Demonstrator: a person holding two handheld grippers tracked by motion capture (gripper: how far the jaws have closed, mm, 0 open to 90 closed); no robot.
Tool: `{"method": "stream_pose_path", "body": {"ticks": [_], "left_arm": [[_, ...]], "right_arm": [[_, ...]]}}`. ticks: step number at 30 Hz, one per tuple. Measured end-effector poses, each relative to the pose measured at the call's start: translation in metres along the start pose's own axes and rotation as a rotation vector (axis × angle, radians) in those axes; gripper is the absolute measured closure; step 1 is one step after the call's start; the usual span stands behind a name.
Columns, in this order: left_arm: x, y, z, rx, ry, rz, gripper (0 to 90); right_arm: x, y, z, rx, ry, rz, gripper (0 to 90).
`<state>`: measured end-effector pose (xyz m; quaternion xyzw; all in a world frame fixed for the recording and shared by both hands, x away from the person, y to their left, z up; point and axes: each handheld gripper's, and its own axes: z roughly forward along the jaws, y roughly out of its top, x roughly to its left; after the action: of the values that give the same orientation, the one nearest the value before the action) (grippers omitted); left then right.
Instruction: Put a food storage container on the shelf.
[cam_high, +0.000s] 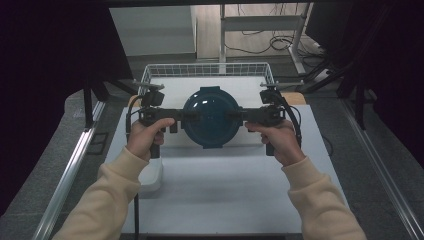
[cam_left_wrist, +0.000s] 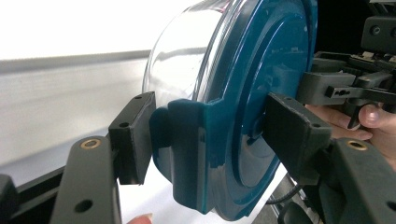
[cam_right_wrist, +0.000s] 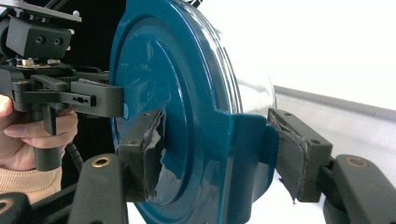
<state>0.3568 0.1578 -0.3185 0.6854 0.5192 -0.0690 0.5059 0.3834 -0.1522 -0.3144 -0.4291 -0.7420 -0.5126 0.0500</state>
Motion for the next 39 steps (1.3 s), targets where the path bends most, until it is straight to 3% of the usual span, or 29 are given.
{"method": "stream_pose_path", "body": {"ticks": [9, 13, 18, 29, 39], "left_arm": [[0.003, 0.022, -0.007, -0.008, -0.005, 0.001, 36.5], [0.013, 0.03, -0.009, -0.023, -0.008, -0.033, 36.0], [0.017, 0.038, -0.014, -0.024, -0.012, -0.03, 35.9], [0.024, 0.055, -0.01, -0.009, -0.016, -0.031, 36.3], [0.027, 0.077, -0.006, -0.003, -0.012, -0.035, 36.3]], "right_arm": [[0.005, 0.026, 0.002, -0.002, -0.008, -0.017, 38.3], [0.005, 0.038, 0.011, 0.01, -0.012, -0.005, 38.2], [0.009, 0.049, 0.018, 0.017, -0.017, -0.02, 38.4], [-0.004, 0.058, 0.022, 0.021, 0.013, -0.005, 40.0], [-0.012, 0.076, 0.025, 0.019, 0.017, 0.01, 40.0]]}}
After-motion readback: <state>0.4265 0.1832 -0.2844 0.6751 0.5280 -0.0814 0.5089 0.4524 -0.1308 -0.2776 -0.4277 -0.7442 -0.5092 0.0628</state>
